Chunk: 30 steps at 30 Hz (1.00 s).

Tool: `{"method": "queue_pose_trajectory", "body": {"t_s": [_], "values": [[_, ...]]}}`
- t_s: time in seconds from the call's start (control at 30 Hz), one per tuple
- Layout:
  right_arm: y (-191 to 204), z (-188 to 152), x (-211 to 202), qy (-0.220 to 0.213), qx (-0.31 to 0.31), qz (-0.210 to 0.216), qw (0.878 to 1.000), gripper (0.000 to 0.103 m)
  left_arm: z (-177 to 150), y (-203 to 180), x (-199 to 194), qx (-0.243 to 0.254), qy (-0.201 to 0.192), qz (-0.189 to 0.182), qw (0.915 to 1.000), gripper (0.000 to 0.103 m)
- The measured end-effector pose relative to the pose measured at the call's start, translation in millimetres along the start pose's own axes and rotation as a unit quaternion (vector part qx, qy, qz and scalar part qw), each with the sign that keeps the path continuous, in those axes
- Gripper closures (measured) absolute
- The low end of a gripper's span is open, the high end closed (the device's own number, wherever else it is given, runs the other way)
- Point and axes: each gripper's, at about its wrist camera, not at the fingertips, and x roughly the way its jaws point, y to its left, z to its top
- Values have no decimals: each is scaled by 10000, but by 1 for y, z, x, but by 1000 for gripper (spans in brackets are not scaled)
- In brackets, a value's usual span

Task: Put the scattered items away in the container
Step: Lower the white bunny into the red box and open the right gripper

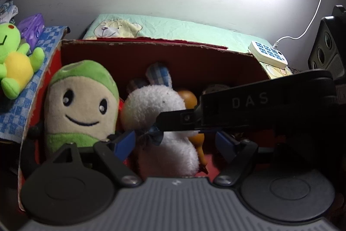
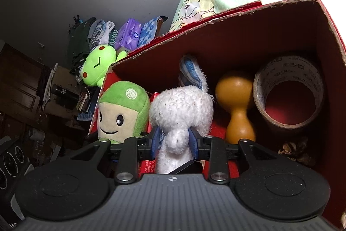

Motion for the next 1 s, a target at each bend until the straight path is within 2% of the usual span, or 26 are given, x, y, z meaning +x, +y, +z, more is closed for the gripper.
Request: {"method": "queue_pose_trajectory", "body": {"t_s": [0.1, 0.3, 0.53, 0.67, 0.83, 1.0], "values": [[-5, 1, 3, 124, 78, -67, 9999, 64, -1, -1, 4, 91, 51, 105, 9999, 19], [-9, -1, -7, 31, 130, 43, 9999, 54, -2, -6, 10, 266, 98, 291, 9992, 15], [-11, -4, -20, -191, 199, 37, 9996, 54, -2, -6, 15, 298, 139, 333, 9989, 13], [-14, -5, -27, -406, 300, 23, 9987, 55, 0, -3, 12, 197, 136, 158, 9996, 12], [-19, -5, -17, -268, 529, 12, 9982, 72, 1, -3, 12, 153, 138, 138, 9997, 10], [-23, -8, -10, -176, 737, 36, 9971, 73, -2, -7, 14, 253, 202, 278, 9991, 11]]}}
